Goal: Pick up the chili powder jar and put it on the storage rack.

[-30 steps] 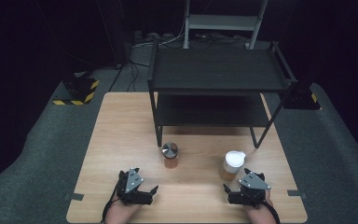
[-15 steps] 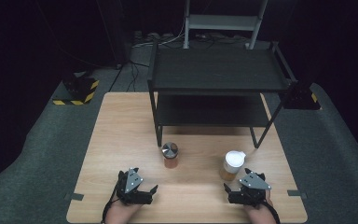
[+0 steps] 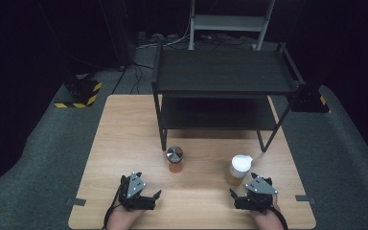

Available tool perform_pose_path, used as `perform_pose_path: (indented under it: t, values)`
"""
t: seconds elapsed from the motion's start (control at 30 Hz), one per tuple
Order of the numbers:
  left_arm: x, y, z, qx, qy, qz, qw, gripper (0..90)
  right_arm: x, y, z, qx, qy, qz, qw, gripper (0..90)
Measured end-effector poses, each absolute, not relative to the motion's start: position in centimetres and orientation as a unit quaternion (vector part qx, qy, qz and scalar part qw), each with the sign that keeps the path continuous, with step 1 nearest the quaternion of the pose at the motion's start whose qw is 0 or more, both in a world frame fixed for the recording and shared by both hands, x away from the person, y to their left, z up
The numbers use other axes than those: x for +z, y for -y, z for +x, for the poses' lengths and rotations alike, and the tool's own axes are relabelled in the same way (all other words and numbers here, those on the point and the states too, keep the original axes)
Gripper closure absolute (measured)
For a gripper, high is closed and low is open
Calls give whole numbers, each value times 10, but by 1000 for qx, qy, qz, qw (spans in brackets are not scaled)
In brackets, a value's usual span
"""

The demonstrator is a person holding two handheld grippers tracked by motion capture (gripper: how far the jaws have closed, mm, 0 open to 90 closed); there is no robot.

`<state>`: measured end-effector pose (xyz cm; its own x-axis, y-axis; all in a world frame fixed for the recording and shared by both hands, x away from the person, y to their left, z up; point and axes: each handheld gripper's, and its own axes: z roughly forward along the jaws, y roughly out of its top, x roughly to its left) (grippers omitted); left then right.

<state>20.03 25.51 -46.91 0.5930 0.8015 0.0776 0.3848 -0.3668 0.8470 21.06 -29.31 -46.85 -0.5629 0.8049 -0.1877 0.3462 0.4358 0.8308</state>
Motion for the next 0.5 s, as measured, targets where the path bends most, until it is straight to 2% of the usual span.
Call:
perform_pose_path:
  t: [0.37,0.5]
  values:
    - [-464,-264,197,232,-375,766,468,7,-468,293,211,388,-796,360,295,0]
    - [-456,-257,193,254,-354,771,465,5,-468,293,211,388,-795,360,295,0]
